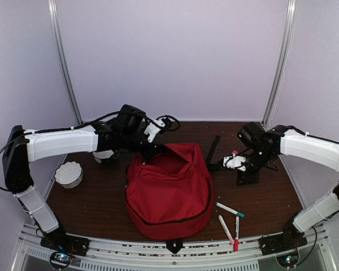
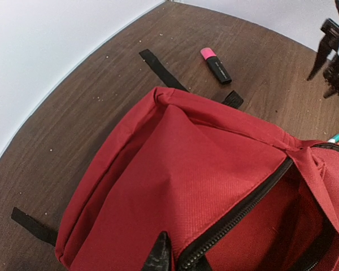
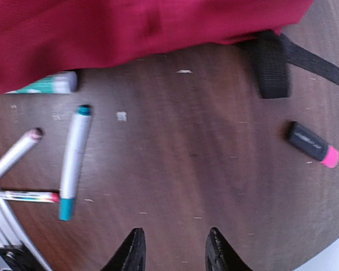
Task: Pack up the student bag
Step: Pick up the pen from the center of the board.
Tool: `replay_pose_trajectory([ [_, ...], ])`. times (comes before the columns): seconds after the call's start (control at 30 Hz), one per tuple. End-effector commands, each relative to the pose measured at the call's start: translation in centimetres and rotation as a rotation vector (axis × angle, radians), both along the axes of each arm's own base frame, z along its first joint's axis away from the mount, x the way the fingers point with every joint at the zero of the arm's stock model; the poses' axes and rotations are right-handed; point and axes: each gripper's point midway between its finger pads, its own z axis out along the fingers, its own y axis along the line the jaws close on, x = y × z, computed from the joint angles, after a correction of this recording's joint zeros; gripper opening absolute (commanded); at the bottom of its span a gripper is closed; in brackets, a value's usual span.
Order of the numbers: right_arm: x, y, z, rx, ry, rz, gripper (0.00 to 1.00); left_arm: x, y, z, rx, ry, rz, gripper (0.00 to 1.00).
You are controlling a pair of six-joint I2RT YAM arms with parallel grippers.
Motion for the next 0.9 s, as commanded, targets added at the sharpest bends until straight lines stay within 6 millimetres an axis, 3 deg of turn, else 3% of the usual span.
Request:
replay_pose_trajectory([
  [0.0, 4.5, -1.5, 1.2, -0.076, -0.073, 0.146, 0.37, 0.9, -0.2, 3.6, -0.080, -0.054, 0.010, 0.10],
  [0.2, 10.3, -2.7, 1.7, -0.216, -0.128, 0.340, 0.50, 0.6, -0.5, 3.6, -0.090, -0.042, -0.004, 0.11],
  [0.3, 12.6, -3.2, 0.0, -0.301, -0.123, 0.420, 0.58, 0.5, -0.6, 3.7, -0.094, -0.039, -0.011, 0.11],
  [0.43, 14.6, -3.1, -1.8, -0.325, -0.173, 0.518, 0.61, 0.4, -0.7, 3.7, -0.089, -0.035, -0.016, 0.11],
  [0.63, 18.0, -2.2, -3.1, -0.328, -0.168, 0.489, 0.60, 0.1, -1.0, 3.4, -0.081, -0.030, -0.031, 0.12],
  [0.87, 19.3, -2.3, -5.2, -0.351, -0.096, 0.486, 0.58, -0.1, -1.2, 3.2, -0.078, -0.022, -0.042, 0.12],
])
